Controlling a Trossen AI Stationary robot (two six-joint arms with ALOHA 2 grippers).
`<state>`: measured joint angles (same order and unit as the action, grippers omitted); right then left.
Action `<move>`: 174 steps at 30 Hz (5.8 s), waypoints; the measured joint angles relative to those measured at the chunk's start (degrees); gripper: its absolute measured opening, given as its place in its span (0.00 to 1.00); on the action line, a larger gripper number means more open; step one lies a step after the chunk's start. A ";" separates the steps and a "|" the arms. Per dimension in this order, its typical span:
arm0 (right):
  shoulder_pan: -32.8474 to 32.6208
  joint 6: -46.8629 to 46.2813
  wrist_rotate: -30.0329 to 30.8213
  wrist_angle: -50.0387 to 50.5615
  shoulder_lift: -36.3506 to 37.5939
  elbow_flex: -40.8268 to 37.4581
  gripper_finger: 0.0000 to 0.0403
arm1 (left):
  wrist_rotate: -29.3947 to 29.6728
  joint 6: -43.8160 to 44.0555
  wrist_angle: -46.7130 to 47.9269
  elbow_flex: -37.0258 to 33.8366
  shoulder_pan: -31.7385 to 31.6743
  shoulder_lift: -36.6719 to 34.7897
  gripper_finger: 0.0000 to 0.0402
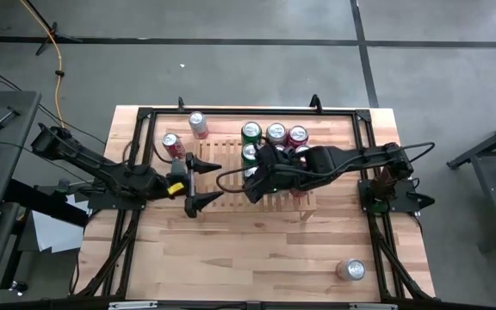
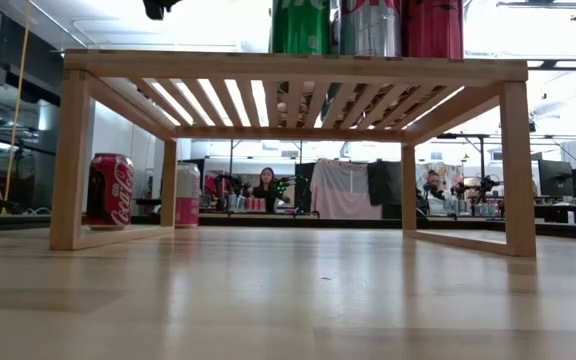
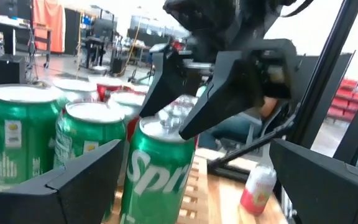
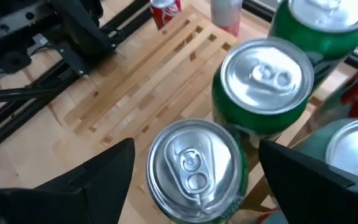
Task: Place canned beverage on shelf
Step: Stack the red soda can on top of the red soda can on the shelf
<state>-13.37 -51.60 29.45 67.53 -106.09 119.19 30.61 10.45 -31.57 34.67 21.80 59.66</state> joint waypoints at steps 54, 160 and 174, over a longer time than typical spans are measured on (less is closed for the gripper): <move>-0.76 24.64 2.43 0.15 50.73 -26.79 0.81 | 17.12 -5.55 22.54 20.25 -9.32 -11.07 0.98; 11.49 38.55 -16.01 -51.88 36.32 -39.64 0.81 | -33.61 -7.02 93.24 85.99 -33.01 28.50 0.70; 12.63 46.39 -18.99 -39.61 25.74 -25.54 0.81 | -28.99 -17.13 96.91 89.40 -26.14 32.44 0.70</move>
<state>-0.73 -5.20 10.46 27.92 -80.35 93.65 1.62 -6.68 65.34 124.07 -4.33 92.09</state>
